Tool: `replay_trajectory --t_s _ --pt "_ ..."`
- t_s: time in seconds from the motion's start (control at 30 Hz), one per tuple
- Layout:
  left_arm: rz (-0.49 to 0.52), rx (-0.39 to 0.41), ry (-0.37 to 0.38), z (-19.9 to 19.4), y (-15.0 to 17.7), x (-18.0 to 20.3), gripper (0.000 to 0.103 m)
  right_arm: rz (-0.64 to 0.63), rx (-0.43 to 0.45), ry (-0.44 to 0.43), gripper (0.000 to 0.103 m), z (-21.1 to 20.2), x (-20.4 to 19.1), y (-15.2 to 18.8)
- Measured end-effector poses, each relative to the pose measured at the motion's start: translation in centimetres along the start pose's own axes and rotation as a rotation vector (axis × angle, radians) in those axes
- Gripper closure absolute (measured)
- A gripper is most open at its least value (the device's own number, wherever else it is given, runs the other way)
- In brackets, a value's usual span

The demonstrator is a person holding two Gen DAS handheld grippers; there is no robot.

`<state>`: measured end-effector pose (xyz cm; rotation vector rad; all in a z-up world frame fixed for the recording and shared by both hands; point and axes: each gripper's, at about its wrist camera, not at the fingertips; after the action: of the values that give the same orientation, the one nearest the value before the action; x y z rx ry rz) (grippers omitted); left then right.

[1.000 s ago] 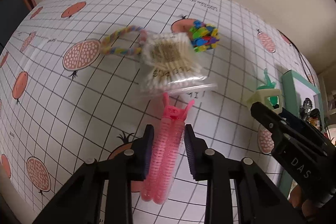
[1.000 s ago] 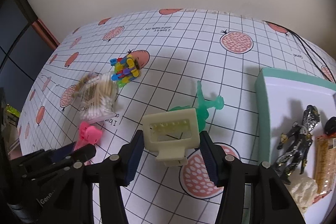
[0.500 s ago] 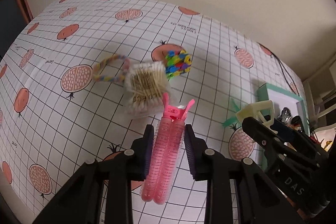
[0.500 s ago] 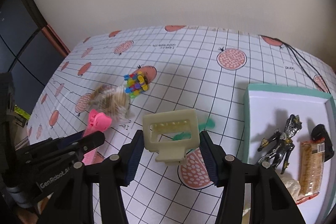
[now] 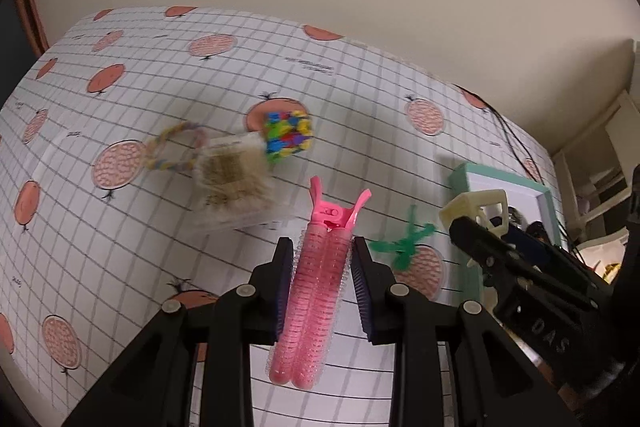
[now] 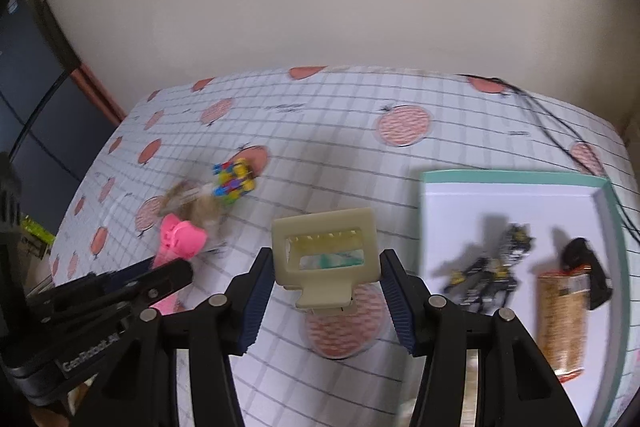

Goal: Organize objects
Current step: 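Carry the pink clips and cream holder into the mint-green tray and open both grippers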

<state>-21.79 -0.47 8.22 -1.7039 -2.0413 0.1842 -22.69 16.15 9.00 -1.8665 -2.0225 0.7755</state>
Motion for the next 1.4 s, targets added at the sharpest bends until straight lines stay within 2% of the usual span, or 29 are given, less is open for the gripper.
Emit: replay_trajectory --t_s 0.37,0.6,0.9,1.4 --pt "0.082 -0.039 0.116 0.4 1.9 6.5 0.072 0.149 0.015 0.127 0.047 -3.2 9.0 2.1" --pt "0.135 -0.081 0.196 1.0 3.9 10.6 0.072 0.209 0.013 0.181 0.047 -5.0 13.0 3.7" --pt "0.193 -0.15 0.275 2.3 6.6 14.9 0.072 0.26 0.014 0.19 0.047 -5.7 15.5 4.6" --pt "0.225 -0.186 0.292 4.0 8.7 17.2 0.071 0.295 -0.045 0.223 0.047 -5.3 17.8 6.3"
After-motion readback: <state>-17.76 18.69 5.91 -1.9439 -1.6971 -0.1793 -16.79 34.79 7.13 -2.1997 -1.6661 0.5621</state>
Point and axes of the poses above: each gripper's, at about its wrist camera, not at the fingertips, and z roughly the way its jaws point, x to its right, y to its underside, and after that the axes turned 9 degrees about -z, right-handed
